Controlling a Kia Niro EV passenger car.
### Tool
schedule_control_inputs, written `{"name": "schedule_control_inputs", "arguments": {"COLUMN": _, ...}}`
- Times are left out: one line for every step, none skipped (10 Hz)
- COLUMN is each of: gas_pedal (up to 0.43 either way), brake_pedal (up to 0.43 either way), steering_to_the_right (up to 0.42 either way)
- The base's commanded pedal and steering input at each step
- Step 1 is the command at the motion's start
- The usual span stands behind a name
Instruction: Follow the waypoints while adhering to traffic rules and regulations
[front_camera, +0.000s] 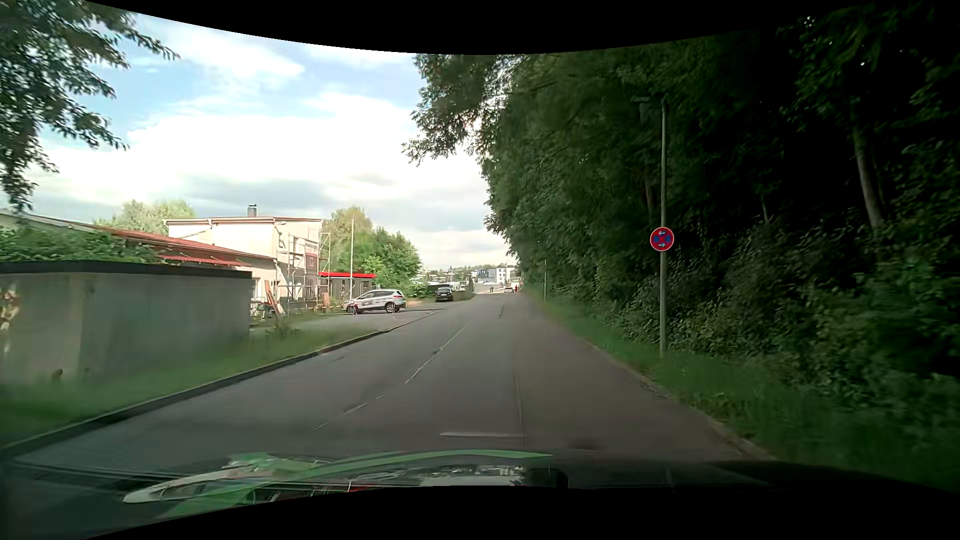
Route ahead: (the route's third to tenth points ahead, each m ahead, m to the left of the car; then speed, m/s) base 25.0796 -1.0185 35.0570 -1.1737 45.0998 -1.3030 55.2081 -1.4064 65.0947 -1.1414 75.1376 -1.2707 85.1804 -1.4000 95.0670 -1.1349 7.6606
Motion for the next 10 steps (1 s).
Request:
{"name": "schedule_control_inputs", "arguments": {"gas_pedal": 0.157, "brake_pedal": 0.0, "steering_to_the_right": 0.0}}
{"name": "schedule_control_inputs", "arguments": {"gas_pedal": 0.15, "brake_pedal": 0.0, "steering_to_the_right": 0.0}}
{"name": "schedule_control_inputs", "arguments": {"gas_pedal": 0.13, "brake_pedal": 0.0, "steering_to_the_right": 0.0}}
{"name": "schedule_control_inputs", "arguments": {"gas_pedal": 0.087, "brake_pedal": 0.0, "steering_to_the_right": 0.0}}
{"name": "schedule_control_inputs", "arguments": {"gas_pedal": 0.067, "brake_pedal": 0.0, "steering_to_the_right": 0.002}}
{"name": "schedule_control_inputs", "arguments": {"gas_pedal": 0.067, "brake_pedal": 0.0, "steering_to_the_right": 0.004}}
{"name": "schedule_control_inputs", "arguments": {"gas_pedal": 0.059, "brake_pedal": 0.0, "steering_to_the_right": 0.004}}
{"name": "schedule_control_inputs", "arguments": {"gas_pedal": 0.059, "brake_pedal": 0.0, "steering_to_the_right": 0.004}}
{"name": "schedule_control_inputs", "arguments": {"gas_pedal": 0.059, "brake_pedal": 0.0, "steering_to_the_right": 0.005}}
{"name": "schedule_control_inputs", "arguments": {"gas_pedal": 0.059, "brake_pedal": 0.0, "steering_to_the_right": 0.007}}
